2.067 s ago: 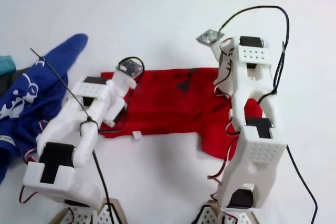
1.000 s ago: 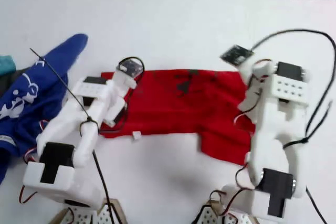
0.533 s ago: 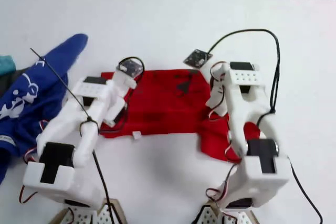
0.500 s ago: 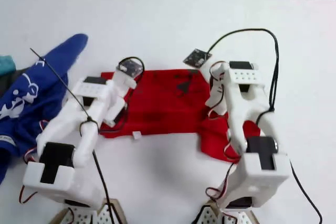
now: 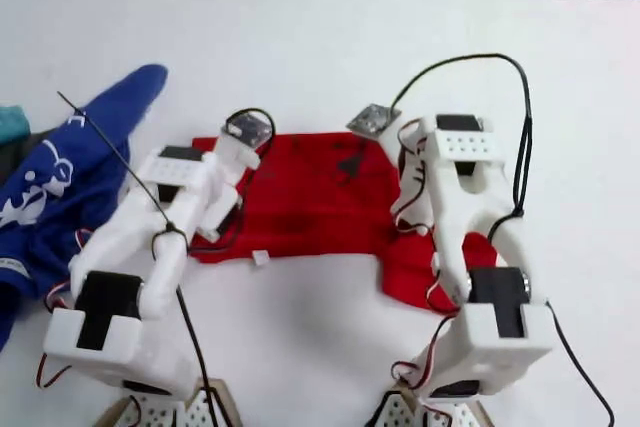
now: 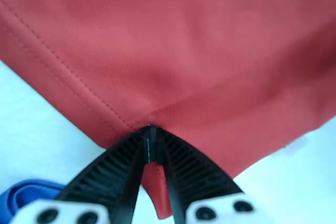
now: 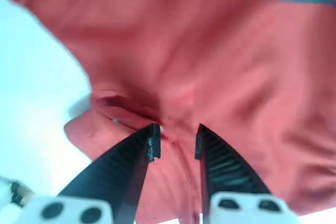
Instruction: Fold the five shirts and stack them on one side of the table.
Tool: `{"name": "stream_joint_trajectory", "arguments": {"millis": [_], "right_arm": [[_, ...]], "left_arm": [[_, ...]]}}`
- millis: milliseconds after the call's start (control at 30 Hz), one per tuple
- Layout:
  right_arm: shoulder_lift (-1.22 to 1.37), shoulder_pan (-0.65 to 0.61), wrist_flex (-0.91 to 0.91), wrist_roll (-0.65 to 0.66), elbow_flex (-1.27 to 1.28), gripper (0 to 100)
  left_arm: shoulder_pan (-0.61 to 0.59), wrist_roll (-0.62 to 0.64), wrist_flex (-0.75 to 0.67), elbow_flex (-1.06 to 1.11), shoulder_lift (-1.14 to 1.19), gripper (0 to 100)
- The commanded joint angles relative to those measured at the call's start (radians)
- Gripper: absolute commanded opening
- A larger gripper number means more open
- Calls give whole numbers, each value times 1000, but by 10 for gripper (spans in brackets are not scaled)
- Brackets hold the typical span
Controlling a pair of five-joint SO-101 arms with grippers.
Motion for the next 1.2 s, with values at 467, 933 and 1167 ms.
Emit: {"name": "stream_joint_trajectory", "arguments": {"millis": [467,933,1167], "right_arm": [[-378,-48,-94,5,428,120],[-430,183,-415,81,427,119],[-326,176,-407,25,423,119]], "left_arm": [[-2,-9,-38,-24,8,26],[-3,-9,-38,-22,8,26],[-5,-9,-38,-22,8,26]]}}
